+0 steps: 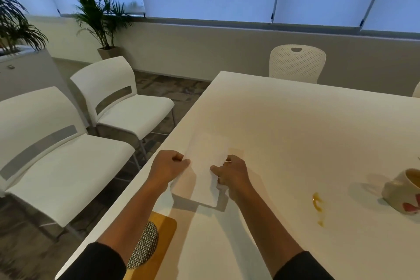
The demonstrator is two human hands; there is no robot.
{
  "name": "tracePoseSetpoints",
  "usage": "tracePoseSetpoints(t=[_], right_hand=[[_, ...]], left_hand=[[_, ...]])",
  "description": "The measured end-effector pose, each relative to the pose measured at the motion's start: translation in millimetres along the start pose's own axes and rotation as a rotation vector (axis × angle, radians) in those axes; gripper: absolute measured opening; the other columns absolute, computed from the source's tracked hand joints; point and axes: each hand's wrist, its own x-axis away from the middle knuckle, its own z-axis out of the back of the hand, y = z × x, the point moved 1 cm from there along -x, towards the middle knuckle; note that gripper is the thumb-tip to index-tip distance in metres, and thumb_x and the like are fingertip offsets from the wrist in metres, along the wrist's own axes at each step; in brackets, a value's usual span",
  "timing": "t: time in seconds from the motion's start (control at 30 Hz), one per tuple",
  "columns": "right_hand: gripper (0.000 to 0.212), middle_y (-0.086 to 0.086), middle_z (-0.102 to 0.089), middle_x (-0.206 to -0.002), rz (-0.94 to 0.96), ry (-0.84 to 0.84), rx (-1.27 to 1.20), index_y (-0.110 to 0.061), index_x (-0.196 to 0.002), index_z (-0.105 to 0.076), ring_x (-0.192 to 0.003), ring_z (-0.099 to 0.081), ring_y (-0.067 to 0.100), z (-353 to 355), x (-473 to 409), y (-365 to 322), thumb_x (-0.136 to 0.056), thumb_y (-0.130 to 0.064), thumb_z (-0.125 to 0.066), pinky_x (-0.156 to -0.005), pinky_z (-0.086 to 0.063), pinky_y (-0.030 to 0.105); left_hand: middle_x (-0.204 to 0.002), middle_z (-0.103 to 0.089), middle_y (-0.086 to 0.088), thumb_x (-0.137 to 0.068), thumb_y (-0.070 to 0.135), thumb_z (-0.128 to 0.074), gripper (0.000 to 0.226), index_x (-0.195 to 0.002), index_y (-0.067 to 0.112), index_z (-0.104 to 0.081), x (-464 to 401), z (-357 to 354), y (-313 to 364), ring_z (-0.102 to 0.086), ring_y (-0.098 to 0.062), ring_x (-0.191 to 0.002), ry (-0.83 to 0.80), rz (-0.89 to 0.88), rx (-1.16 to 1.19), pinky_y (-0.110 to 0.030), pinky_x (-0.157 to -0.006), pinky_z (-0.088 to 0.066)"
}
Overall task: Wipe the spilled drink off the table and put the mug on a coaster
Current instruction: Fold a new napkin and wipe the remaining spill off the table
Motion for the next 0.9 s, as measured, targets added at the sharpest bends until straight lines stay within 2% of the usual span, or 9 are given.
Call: tracePoseSetpoints(t=[0.1,0.2,0.27,0.43,0.5,0.6,0.77,0.83,0.9], right_hand=[[0.038,0.007,-0.080,-0.106,0.032,-0.108,-0.155,-0.016,-0.118,-0.071,-0.093,-0.078,0.029,32,27,-5,-0.086,0.000,-0.082,-0.068,-0.066,0.038],[0.030,0.006,-0.082,-0.103,0.063,-0.158,-0.225,-0.014,-0.117,-0.076,-0.088,-0.079,0.025,66,49,-5,-0.091,0.000,-0.077,-0.061,-0.060,0.025],[0.024,0.007,-0.083,-0.102,0.078,-0.166,-0.244,-0.013,-0.112,-0.078,-0.086,-0.078,0.024,90,60,-4,-0.092,0.000,-0.074,-0.062,-0.059,0.023],[0.019,0.006,-0.084,-0.099,0.150,-0.190,-0.285,-0.015,-0.093,-0.086,-0.089,-0.080,0.025,142,79,0,-0.093,-0.001,-0.073,-0.069,-0.061,0.027],[0.021,0.003,-0.083,-0.101,0.185,-0.213,-0.264,-0.015,-0.094,-0.087,-0.093,-0.078,0.018,161,85,2,-0.089,-0.001,-0.073,-0.072,-0.060,0.025],[0.032,0.006,-0.082,-0.101,0.201,-0.260,-0.266,-0.007,-0.094,-0.086,-0.091,-0.076,0.016,192,89,5,-0.087,0.008,-0.060,-0.073,-0.058,0.024],[0.037,0.024,-0.077,-0.104,0.203,-0.293,-0.448,0.009,-0.084,-0.080,-0.085,-0.064,0.024,231,96,15,-0.075,0.000,-0.045,-0.056,-0.050,0.017],[0.034,0.025,-0.077,-0.109,0.201,-0.263,-0.497,0.009,-0.079,-0.079,-0.090,-0.064,0.023,244,94,22,-0.076,-0.009,-0.050,-0.065,-0.051,0.021],[0.030,0.013,-0.075,-0.114,0.182,-0.253,-0.438,0.004,-0.083,-0.079,-0.104,-0.063,0.023,255,93,29,-0.077,-0.023,-0.068,-0.077,-0.051,0.028]], left_hand=[[-0.087,-0.070,0.007,-0.087,0.030,-0.077,0.013,-0.080,0.029,-0.066,29,0,19,-0.067,-0.012,-0.081,-0.051,0.000,0.157,-0.020,-0.058,-0.054],[-0.075,-0.077,0.011,-0.086,0.028,-0.079,0.011,-0.085,0.031,-0.068,55,-4,39,-0.074,-0.009,-0.068,-0.120,-0.035,0.262,-0.015,-0.049,-0.053],[-0.078,-0.079,0.014,-0.086,0.025,-0.080,0.014,-0.092,0.032,-0.069,69,-10,51,-0.077,-0.009,-0.070,-0.182,-0.052,0.322,-0.018,-0.052,-0.057],[-0.090,-0.080,0.005,-0.089,0.019,-0.076,0.019,-0.104,0.029,-0.073,98,-35,76,-0.078,-0.021,-0.086,-0.235,-0.076,0.425,-0.028,-0.066,-0.063],[-0.096,-0.080,0.003,-0.091,0.011,-0.072,0.019,-0.103,0.025,-0.079,108,-48,85,-0.076,-0.023,-0.091,-0.278,-0.090,0.487,-0.028,-0.070,-0.063],[-0.096,-0.079,0.008,-0.091,0.009,-0.069,0.019,-0.095,0.022,-0.083,121,-72,99,-0.072,-0.023,-0.094,-0.300,-0.045,0.516,-0.029,-0.072,-0.063],[-0.089,-0.080,0.002,-0.089,0.006,-0.065,0.020,-0.090,0.013,-0.083,138,-112,118,-0.070,-0.028,-0.090,-0.355,0.070,0.575,-0.028,-0.063,-0.059],[-0.099,-0.080,-0.005,-0.093,0.006,-0.056,0.028,-0.093,0.011,-0.083,143,-125,122,-0.071,-0.031,-0.095,-0.374,0.082,0.610,-0.030,-0.067,-0.060],[-0.104,-0.080,-0.007,-0.095,0.014,-0.050,0.033,-0.095,0.008,-0.083,148,-137,126,-0.073,-0.028,-0.097,-0.411,0.102,0.672,-0.030,-0.073,-0.060]])
